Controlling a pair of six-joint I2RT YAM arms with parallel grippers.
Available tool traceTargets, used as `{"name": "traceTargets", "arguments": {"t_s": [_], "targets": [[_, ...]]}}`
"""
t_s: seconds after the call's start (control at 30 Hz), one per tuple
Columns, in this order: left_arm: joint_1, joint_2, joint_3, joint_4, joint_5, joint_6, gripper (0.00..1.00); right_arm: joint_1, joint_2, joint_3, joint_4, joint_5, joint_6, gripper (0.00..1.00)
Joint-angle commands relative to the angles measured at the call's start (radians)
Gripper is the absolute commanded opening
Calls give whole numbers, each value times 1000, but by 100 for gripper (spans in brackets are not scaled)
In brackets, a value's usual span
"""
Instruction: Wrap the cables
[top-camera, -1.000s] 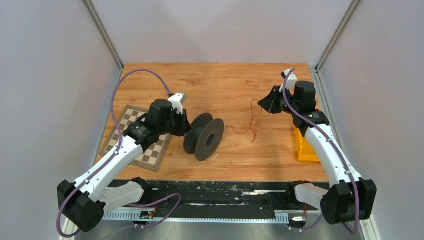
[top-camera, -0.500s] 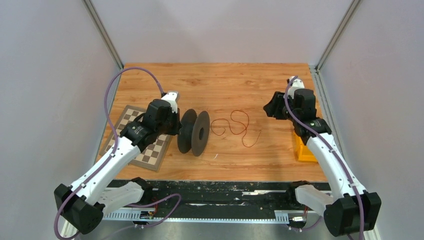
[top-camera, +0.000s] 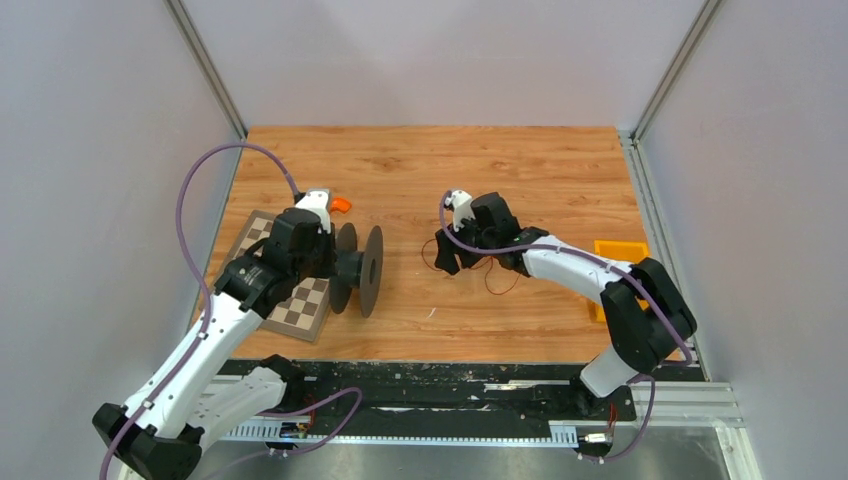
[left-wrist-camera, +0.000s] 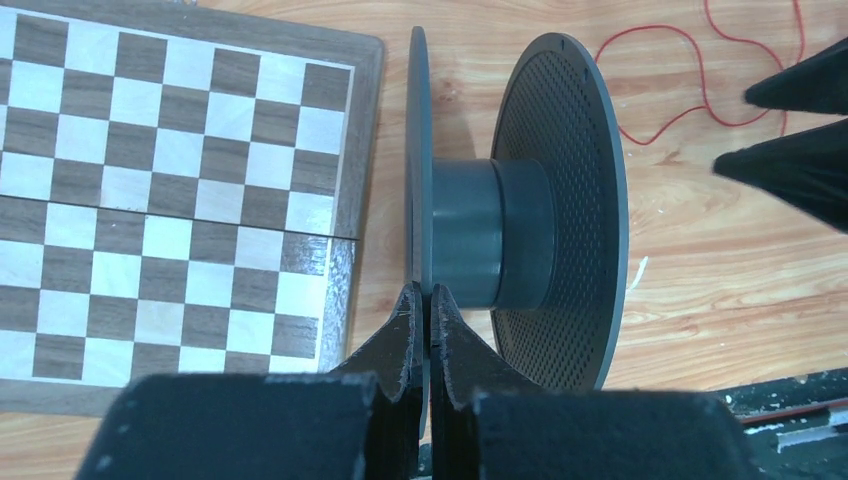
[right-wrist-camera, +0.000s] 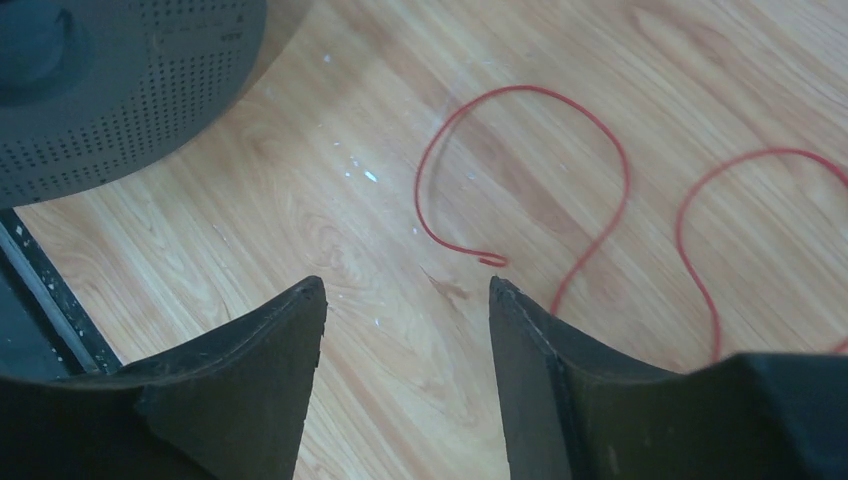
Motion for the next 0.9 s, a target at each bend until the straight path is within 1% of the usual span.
{"name": "traceTargets", "arguments": {"t_s": [0.0,0.13,0.37,0.57,0.87], "targets": [[7,-51,35,92,80,-21,0,19,11,-47,204,-38,-80,61],[6,-41,21,119,121,-28,0,19,21,-102,295,-15,-69,61],[7,-15,16,147,157,-36,0,21,52,-130,332,61,-53,58],[7,-2,21,152,164,-40,0,20,78,-184,420,109,21,49],[7,19,10,173,178,-52,0,20,136,-227,576,102,96,40]]}}
